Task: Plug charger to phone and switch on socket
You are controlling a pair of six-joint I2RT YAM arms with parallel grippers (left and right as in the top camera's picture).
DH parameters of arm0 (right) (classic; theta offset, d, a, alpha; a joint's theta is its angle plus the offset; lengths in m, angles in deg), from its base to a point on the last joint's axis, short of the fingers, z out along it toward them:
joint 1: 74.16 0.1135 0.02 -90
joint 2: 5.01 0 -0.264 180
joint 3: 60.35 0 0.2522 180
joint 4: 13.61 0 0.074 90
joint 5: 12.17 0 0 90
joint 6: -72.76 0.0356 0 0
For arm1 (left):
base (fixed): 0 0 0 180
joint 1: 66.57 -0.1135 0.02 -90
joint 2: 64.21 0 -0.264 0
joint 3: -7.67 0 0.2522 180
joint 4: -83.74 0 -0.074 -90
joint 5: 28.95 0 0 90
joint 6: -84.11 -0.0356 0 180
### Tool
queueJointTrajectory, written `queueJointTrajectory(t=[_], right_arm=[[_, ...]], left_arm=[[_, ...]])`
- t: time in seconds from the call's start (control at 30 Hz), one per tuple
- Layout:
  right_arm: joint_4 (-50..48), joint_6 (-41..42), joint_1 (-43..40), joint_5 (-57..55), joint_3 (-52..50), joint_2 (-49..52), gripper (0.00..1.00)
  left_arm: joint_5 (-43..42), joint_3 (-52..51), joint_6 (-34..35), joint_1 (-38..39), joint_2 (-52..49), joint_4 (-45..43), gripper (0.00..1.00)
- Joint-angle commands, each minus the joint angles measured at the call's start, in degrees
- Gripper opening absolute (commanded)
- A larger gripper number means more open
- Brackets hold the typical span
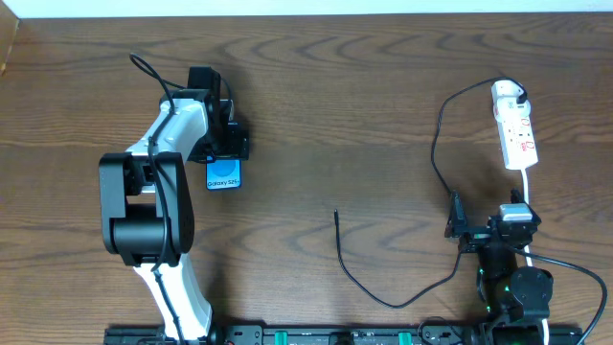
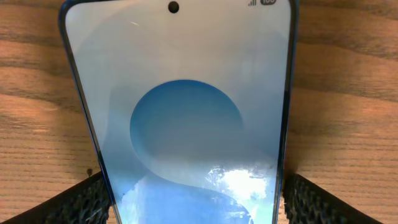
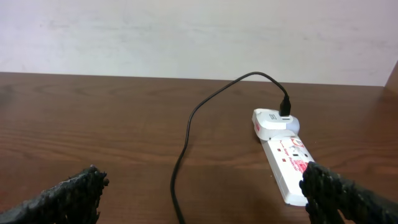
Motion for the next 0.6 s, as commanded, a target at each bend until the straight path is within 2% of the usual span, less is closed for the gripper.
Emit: queueJointTrajectory(t=[0.0,0.57], right_arm=[[0.22,0.39,0.39,-0.44,-0.07,-0.46,0.99],[0.22,0.39,0.39,-0.44,-0.07,-0.46,0.99]], left_arm=[[-2.29,-1.14,0.26,0.09,-2.03,0.55,0.86],[-2.27,-1.14,0.24,0.09,-2.03,0.72,0.81]])
